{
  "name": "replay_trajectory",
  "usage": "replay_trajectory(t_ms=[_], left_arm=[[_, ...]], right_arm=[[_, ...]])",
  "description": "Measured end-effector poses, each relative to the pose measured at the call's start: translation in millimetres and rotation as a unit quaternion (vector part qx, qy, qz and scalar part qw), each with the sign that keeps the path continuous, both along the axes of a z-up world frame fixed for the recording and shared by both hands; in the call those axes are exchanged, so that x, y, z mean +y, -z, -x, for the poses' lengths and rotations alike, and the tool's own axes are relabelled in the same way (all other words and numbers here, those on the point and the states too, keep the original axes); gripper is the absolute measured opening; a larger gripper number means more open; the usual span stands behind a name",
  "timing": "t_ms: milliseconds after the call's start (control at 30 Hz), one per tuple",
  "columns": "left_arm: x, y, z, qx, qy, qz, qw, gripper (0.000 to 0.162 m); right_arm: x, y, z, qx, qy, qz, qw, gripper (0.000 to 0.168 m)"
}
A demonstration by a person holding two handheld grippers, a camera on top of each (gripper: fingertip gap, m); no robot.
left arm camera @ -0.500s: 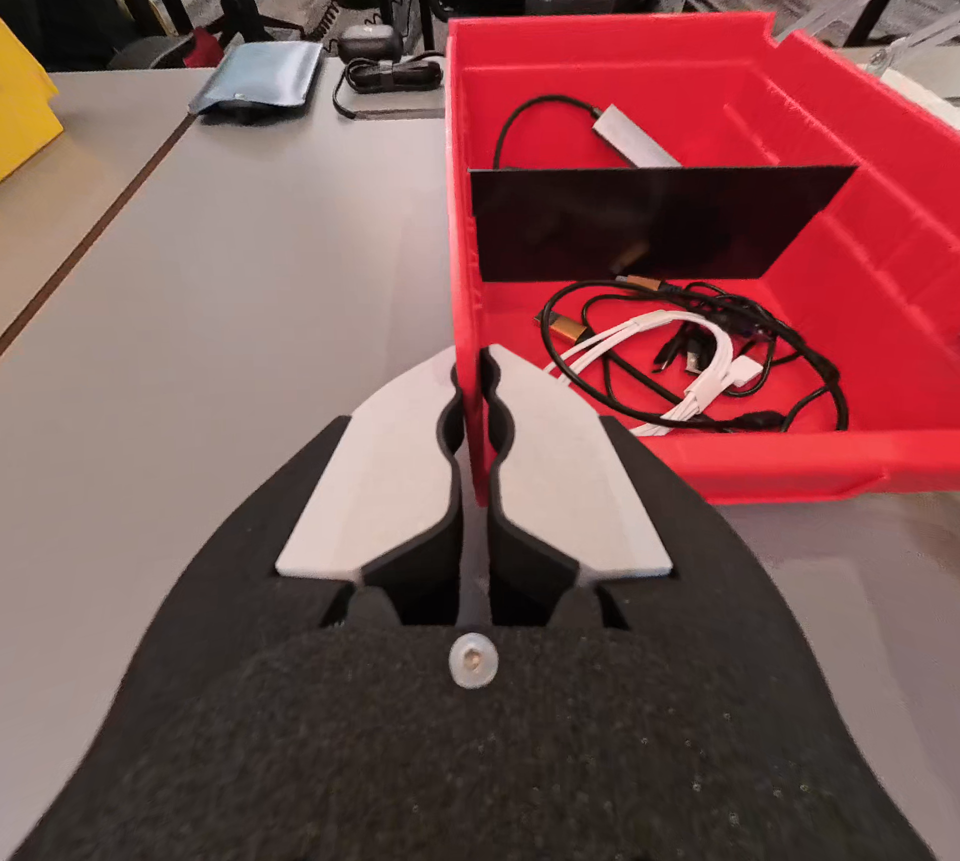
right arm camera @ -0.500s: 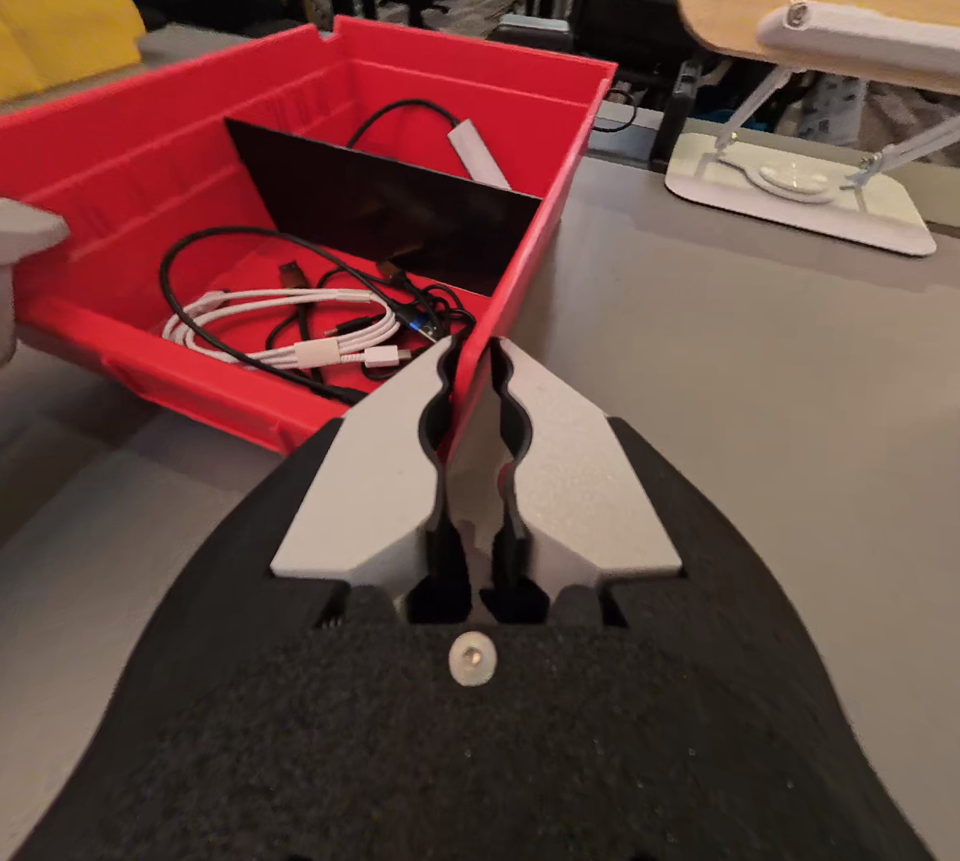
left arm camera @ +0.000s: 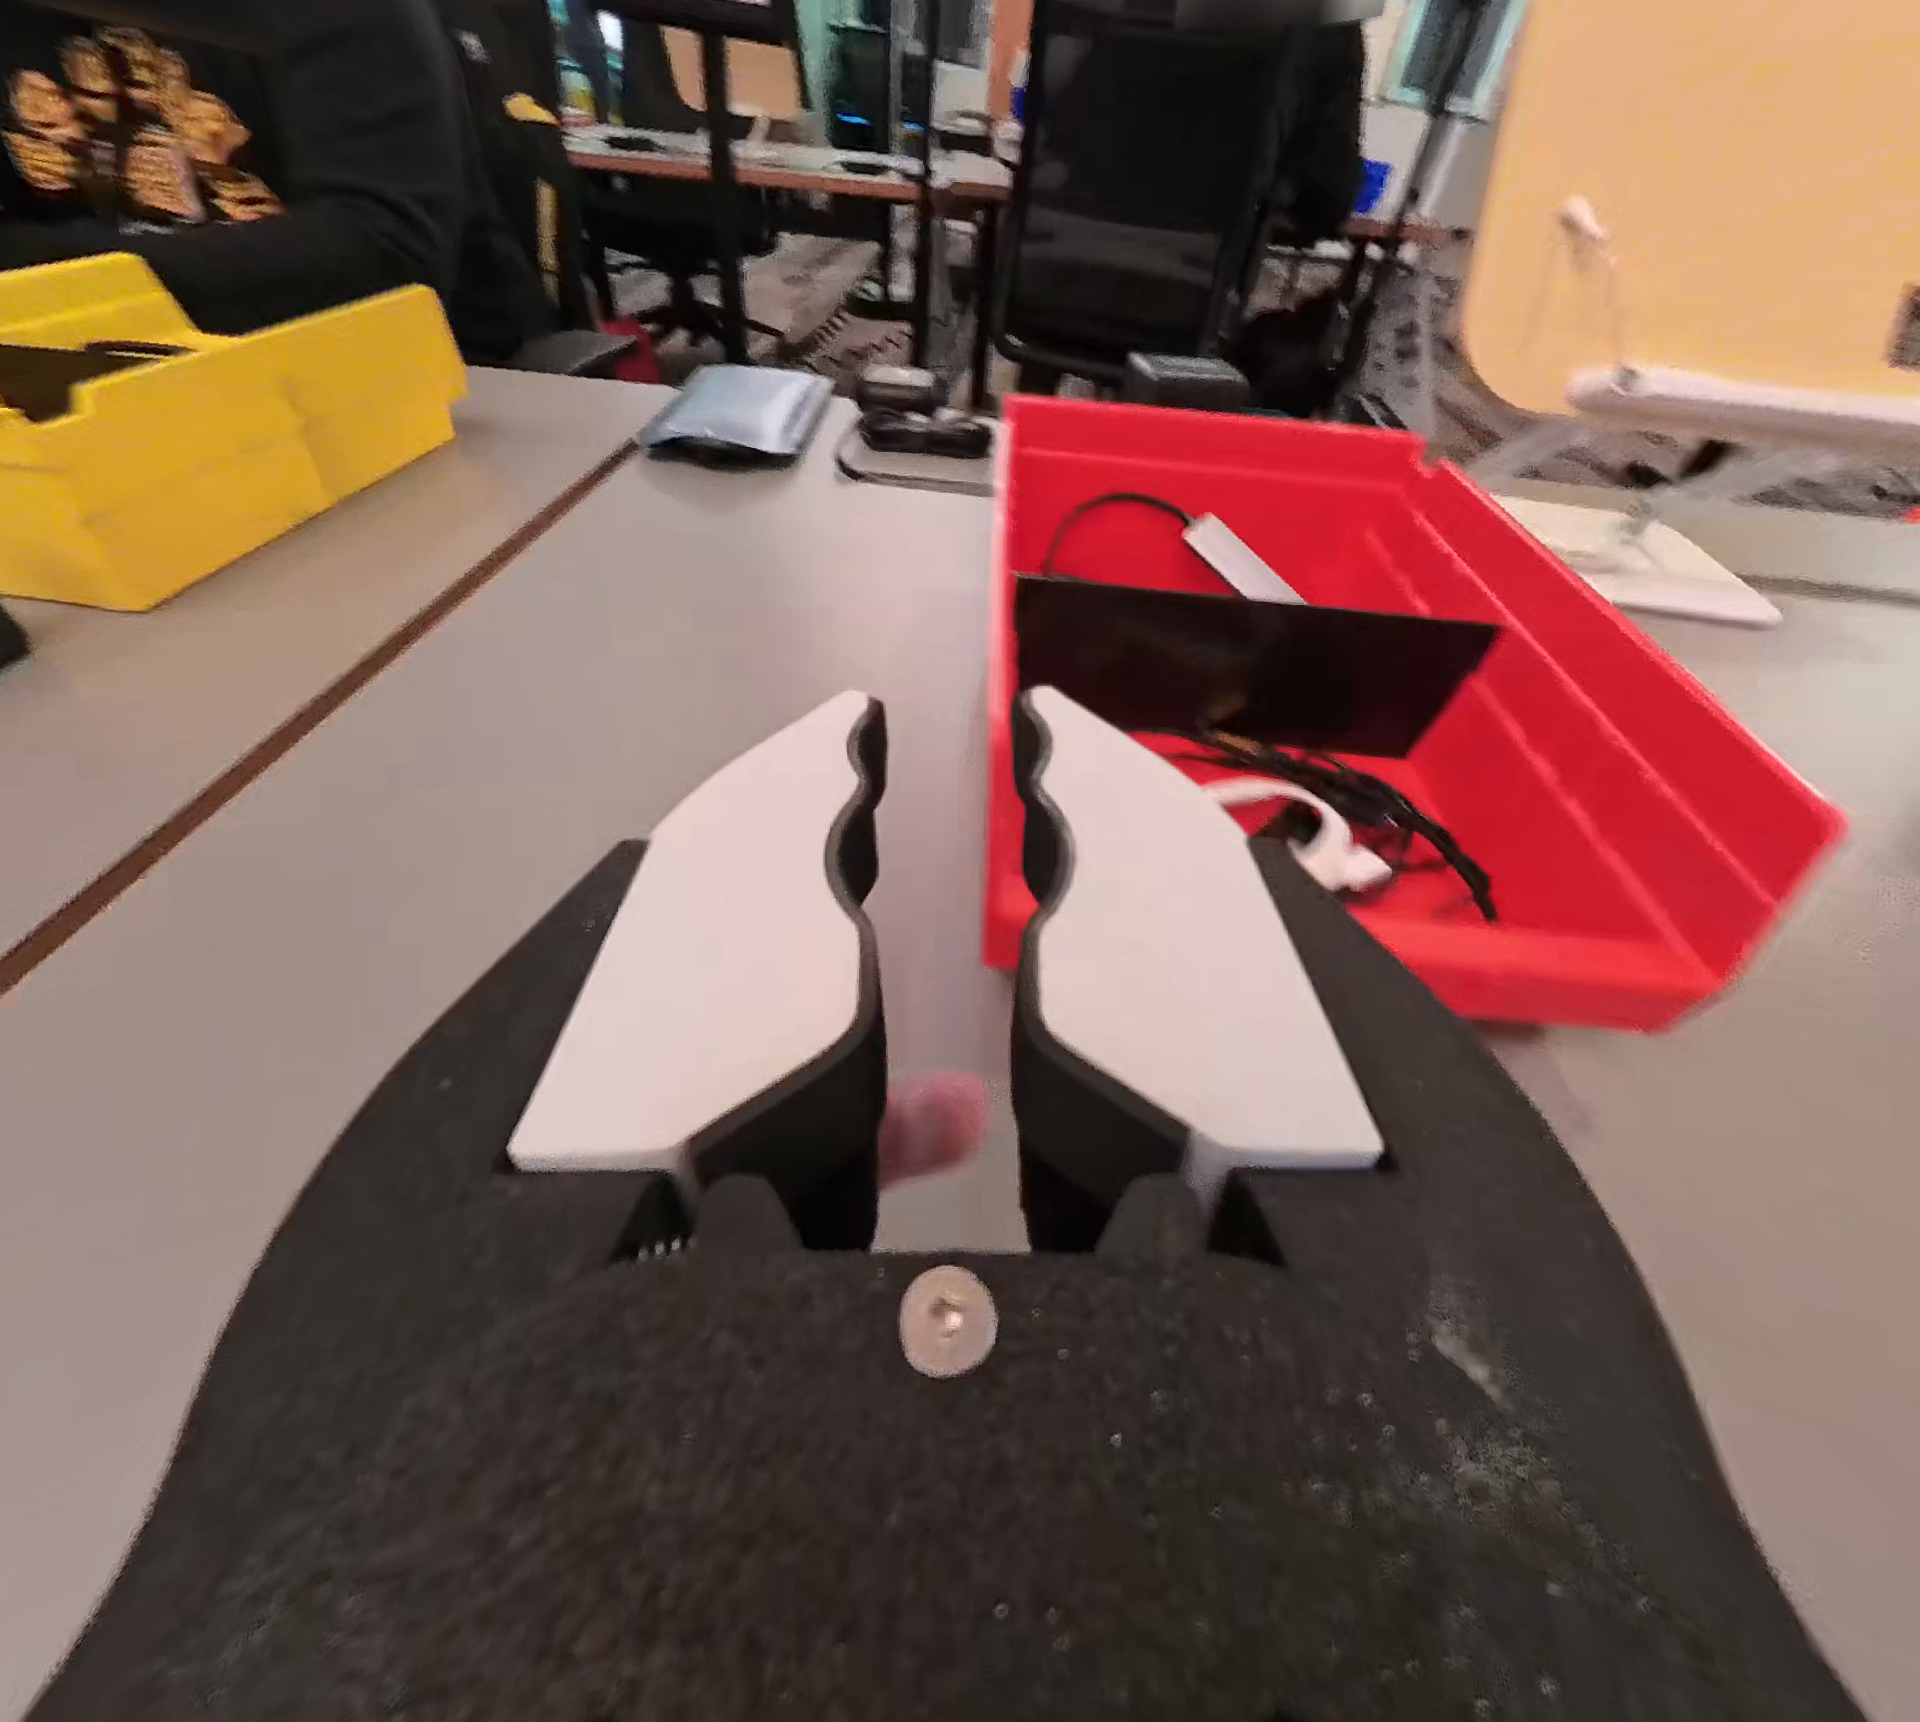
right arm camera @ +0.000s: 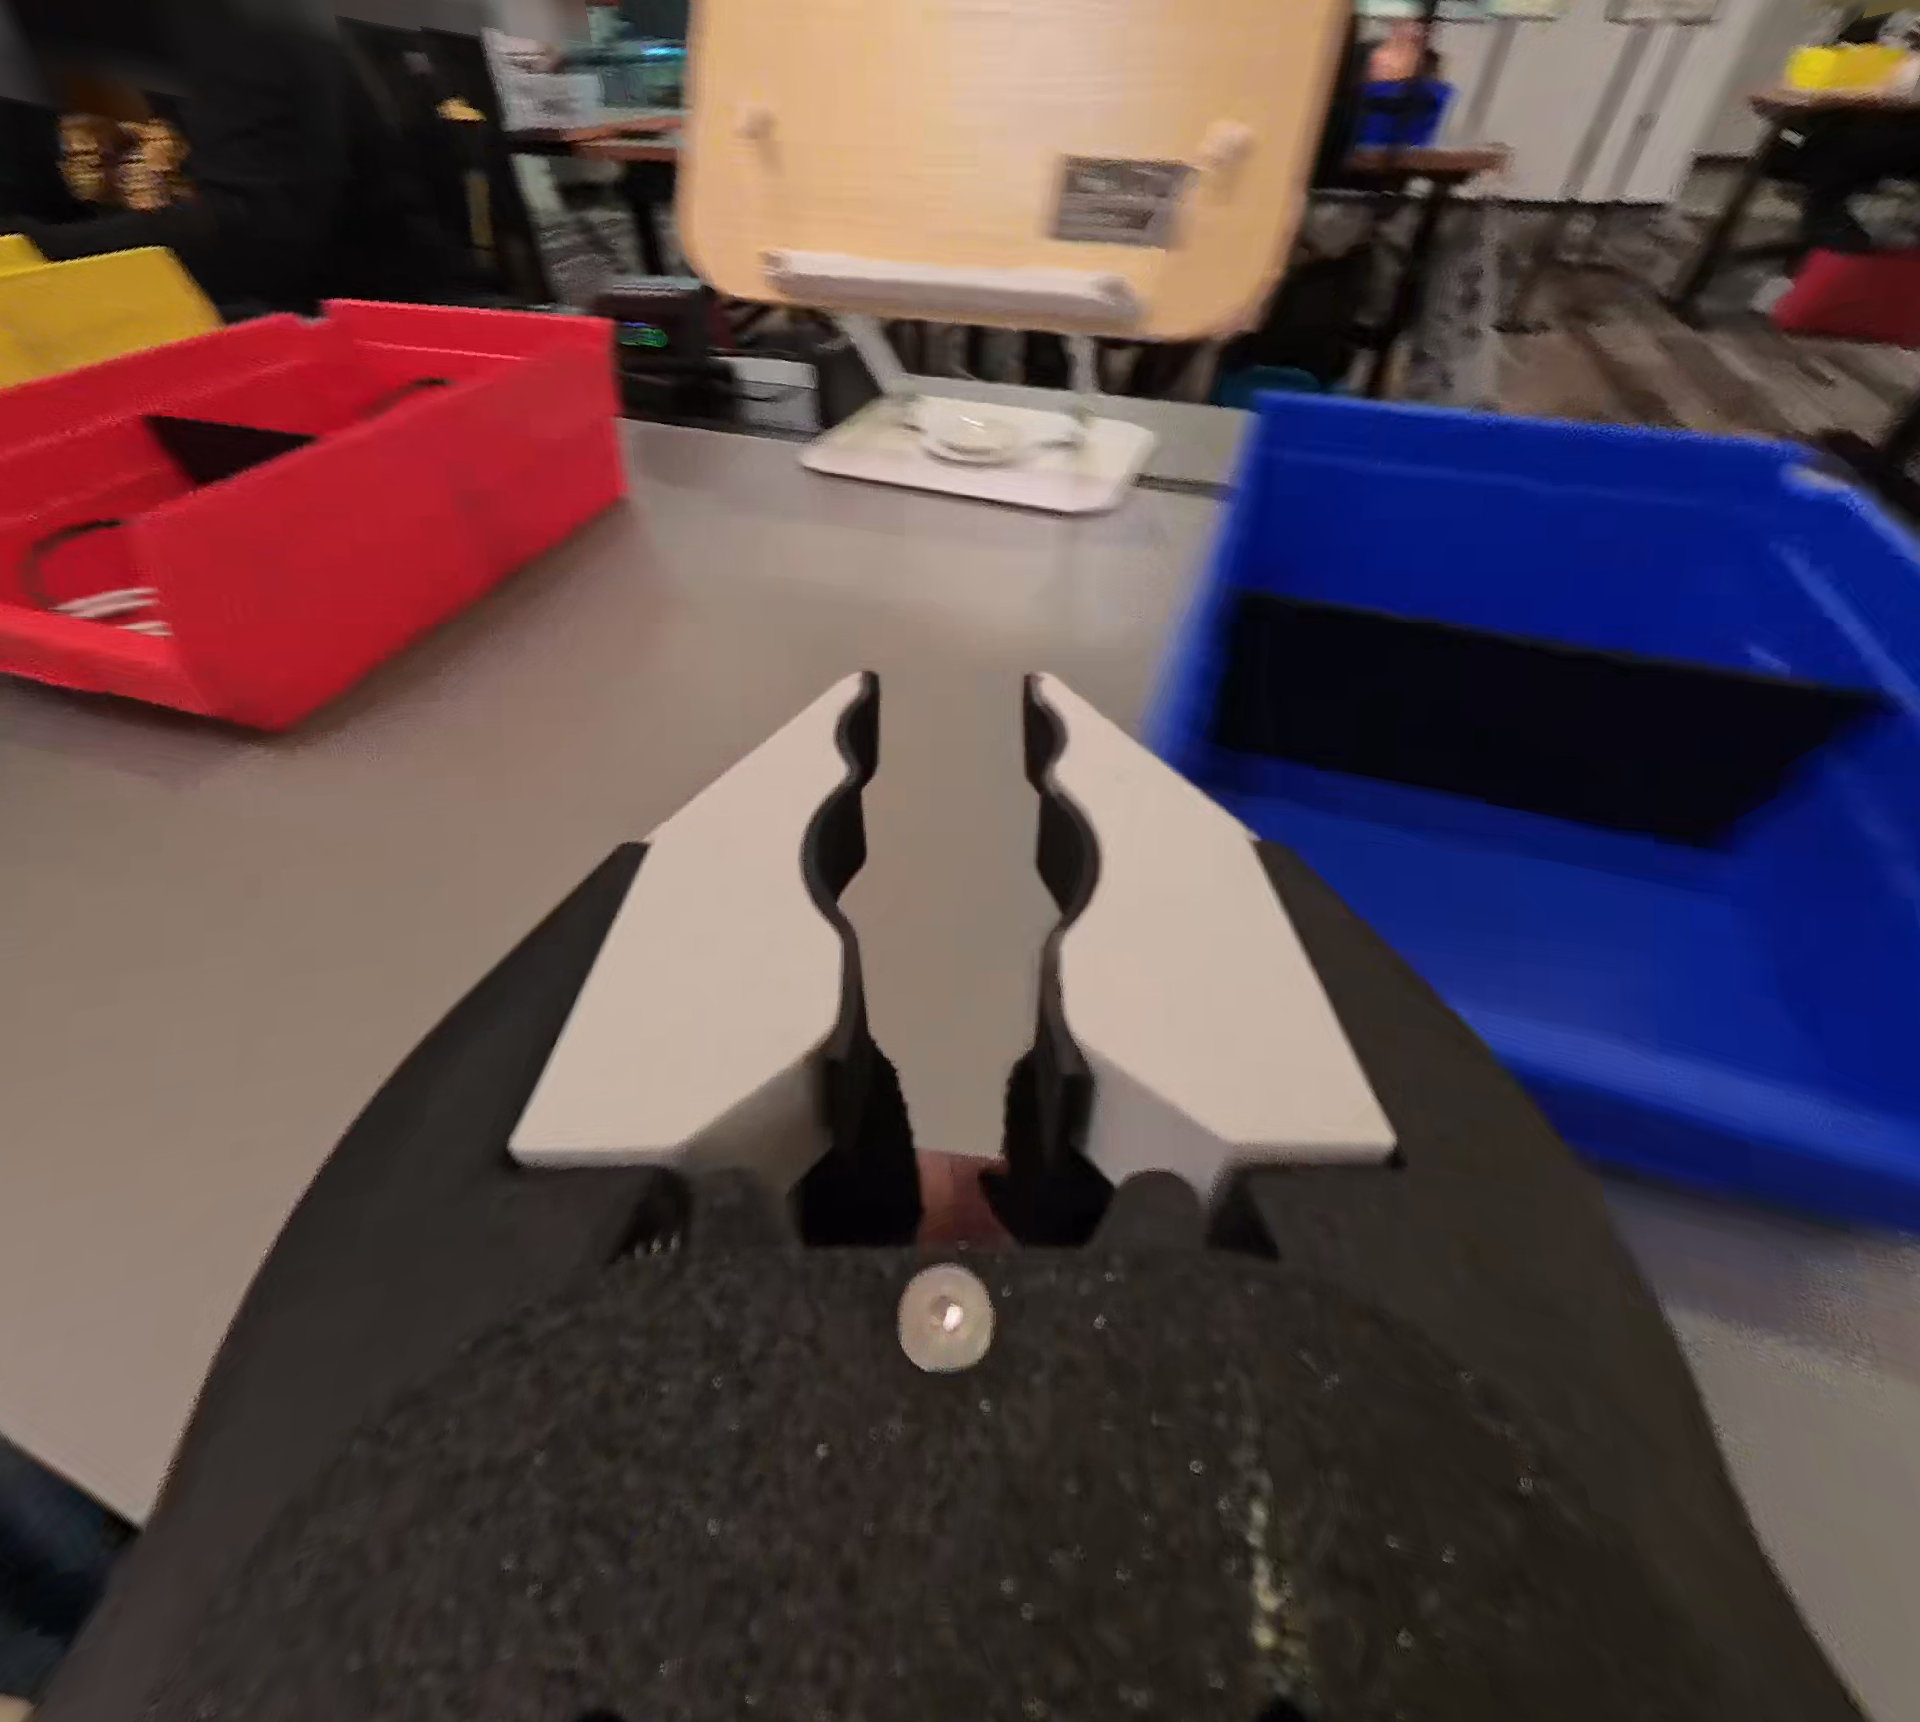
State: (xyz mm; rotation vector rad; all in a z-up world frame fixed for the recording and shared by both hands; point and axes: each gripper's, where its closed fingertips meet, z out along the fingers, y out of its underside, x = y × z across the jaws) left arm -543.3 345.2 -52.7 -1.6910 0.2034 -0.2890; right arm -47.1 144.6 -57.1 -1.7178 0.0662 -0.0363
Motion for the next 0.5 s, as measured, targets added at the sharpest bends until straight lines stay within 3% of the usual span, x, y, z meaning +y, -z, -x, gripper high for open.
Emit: replay_trajectory(t_ms=[100,200,333,500], left_arm=[[-24.9,36.5,-30.9,-0.002,0.061,0.083,0.995,0.014],[-42.9,52.8,-74.8,-0.041,0.146,0.143,0.978,0.014],[-42.9,55.8,-89.9,0.032,0.147,0.115,0.982,0.012],[-41.8,46.8,-85.2,0.009,0.151,0.091,0.984,0.005]], right_arm=[[-51.7,27.3,-91.5,-0.048,0.088,0.004,0.995,0.028],[-68.0,39.4,-155.8,-0.126,0.169,0.041,0.977,0.03],[-62.3,57.3,-170.9,0.007,0.174,0.046,0.984,0.029],[-59.9,61.8,-169.2,0.022,0.172,0.047,0.984,0.029]])
